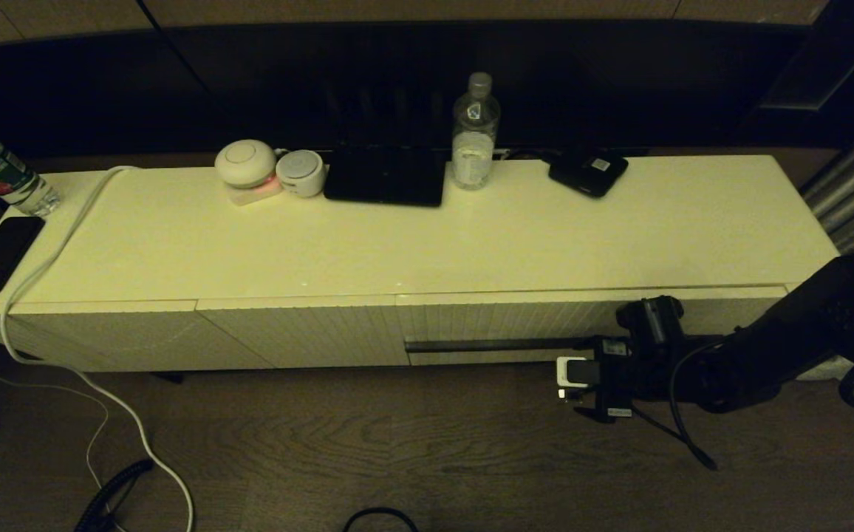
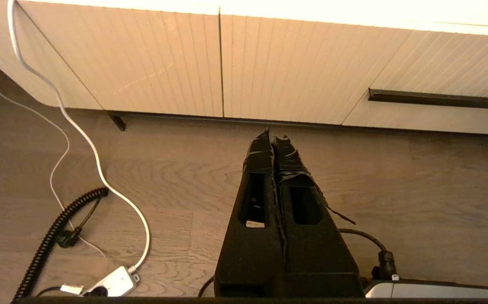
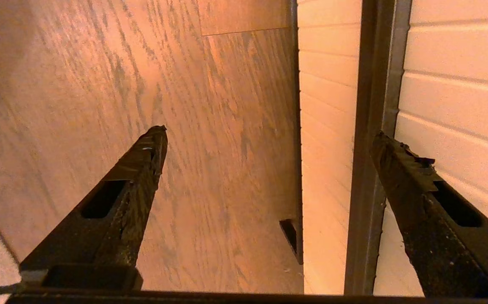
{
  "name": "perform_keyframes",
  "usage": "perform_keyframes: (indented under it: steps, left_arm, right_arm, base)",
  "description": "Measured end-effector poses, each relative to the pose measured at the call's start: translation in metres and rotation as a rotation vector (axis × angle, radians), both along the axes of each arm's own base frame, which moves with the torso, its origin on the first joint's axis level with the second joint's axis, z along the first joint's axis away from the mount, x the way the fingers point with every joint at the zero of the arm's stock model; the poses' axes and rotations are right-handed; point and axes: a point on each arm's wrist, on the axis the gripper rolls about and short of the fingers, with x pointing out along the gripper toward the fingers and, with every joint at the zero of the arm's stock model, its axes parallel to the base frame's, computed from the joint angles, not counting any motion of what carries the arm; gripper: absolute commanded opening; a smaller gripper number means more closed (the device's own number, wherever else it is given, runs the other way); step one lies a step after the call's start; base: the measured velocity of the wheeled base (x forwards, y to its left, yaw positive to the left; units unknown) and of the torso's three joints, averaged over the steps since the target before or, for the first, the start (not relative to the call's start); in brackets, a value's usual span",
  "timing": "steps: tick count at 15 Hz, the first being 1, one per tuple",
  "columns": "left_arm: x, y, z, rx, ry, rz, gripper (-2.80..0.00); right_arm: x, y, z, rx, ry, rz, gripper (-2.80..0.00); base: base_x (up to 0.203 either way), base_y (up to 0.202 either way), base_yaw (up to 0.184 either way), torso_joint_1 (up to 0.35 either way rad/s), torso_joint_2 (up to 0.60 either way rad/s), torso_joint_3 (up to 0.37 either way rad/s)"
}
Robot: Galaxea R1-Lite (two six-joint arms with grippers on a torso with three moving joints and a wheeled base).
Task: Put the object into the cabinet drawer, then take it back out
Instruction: Open the drawer
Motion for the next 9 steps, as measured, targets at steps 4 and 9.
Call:
perform_keyframes:
  steps: [4,9]
  left_arm:
    - [0.000,0.000,0.000,0.000,0.000,0.000,-2.80]
    - [0.000,0.000,0.000,0.000,0.000,0.000,-2.80]
  right_arm:
    - [0.009,-0.002,0.000,0.004,-0.028,-0.012,0.00]
    - [0.017,-0.002,-0.004,0.001,-0.045,-0.025,0.00]
  base:
    - [0.000,0.000,0.000,0.000,0.00,0.000]
    - [0.000,0.000,0.000,0.000,0.00,0.000]
